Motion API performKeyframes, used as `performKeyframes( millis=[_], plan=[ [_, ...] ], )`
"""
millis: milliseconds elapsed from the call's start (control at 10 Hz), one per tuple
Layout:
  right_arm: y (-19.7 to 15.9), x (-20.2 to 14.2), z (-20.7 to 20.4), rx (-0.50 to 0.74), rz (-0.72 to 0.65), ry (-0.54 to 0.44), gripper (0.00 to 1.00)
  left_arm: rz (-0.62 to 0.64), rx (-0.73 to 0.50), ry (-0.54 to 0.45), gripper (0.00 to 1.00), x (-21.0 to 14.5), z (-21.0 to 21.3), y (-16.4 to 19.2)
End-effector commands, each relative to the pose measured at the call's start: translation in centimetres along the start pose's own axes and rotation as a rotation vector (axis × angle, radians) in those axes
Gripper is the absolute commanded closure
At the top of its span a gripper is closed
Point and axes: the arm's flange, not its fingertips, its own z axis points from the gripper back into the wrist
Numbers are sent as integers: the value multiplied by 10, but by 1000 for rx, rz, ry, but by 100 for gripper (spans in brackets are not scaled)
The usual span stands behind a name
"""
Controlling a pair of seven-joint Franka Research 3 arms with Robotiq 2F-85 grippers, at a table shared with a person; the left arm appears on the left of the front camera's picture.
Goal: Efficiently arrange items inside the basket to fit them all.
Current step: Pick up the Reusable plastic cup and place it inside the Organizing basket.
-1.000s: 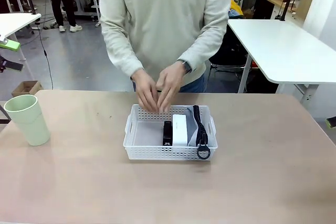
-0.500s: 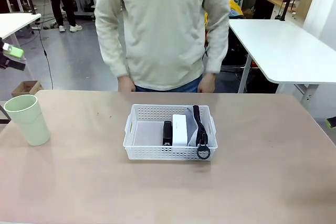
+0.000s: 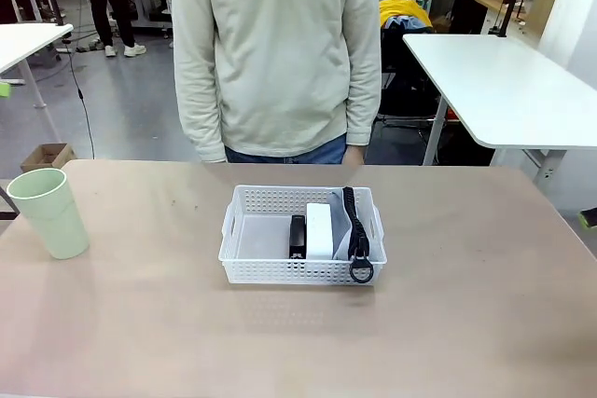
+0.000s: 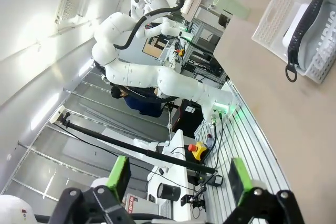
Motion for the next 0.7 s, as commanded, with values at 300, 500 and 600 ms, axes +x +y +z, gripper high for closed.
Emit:
performKeyframes(
  millis=[300, 500, 600],
  plan=[
    [2, 0, -1, 14, -2, -6, 0, -14, -4, 7, 0, 2, -3, 0],
    [2, 0, -1, 14, -2, -6, 0, -513, -338, 460, 0, -24, -2, 2],
    [2, 0, -1, 14, -2, -6, 0, -506, -297, 527, 0, -43, 7, 9]
  ],
)
